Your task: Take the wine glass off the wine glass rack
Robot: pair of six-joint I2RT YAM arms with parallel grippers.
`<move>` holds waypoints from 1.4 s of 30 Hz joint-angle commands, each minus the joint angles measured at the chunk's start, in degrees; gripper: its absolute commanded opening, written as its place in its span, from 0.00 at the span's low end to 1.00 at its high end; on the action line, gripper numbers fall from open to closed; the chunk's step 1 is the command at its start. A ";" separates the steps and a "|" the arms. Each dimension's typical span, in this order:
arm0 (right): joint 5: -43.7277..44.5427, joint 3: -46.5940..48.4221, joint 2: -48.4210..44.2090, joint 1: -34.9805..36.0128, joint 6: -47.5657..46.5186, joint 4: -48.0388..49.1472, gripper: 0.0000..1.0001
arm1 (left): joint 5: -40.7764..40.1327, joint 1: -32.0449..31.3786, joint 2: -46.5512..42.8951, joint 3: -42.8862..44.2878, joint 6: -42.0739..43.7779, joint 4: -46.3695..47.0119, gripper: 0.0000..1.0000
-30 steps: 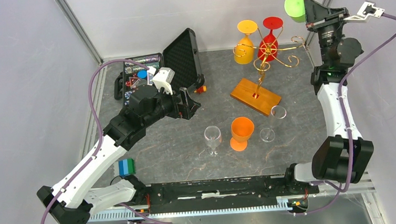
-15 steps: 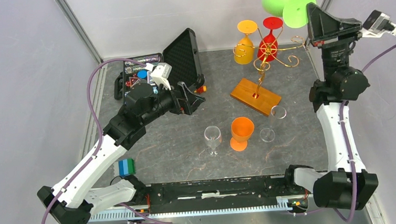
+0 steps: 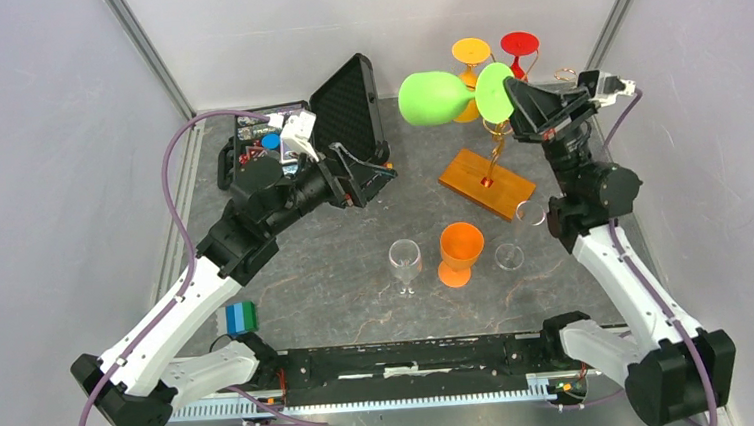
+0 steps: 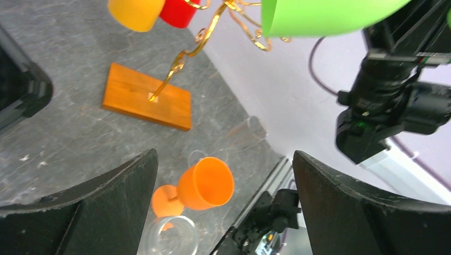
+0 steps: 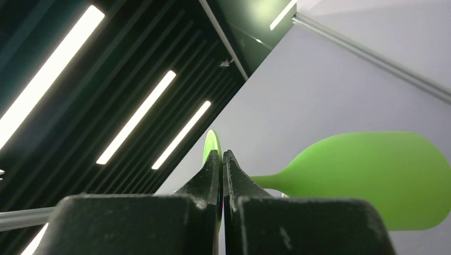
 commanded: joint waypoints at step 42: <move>17.87 -18.39 4.39 18.19 9.94 11.40 0.00 | 32.80 5.66 -3.14 0.71 -24.30 30.03 0.19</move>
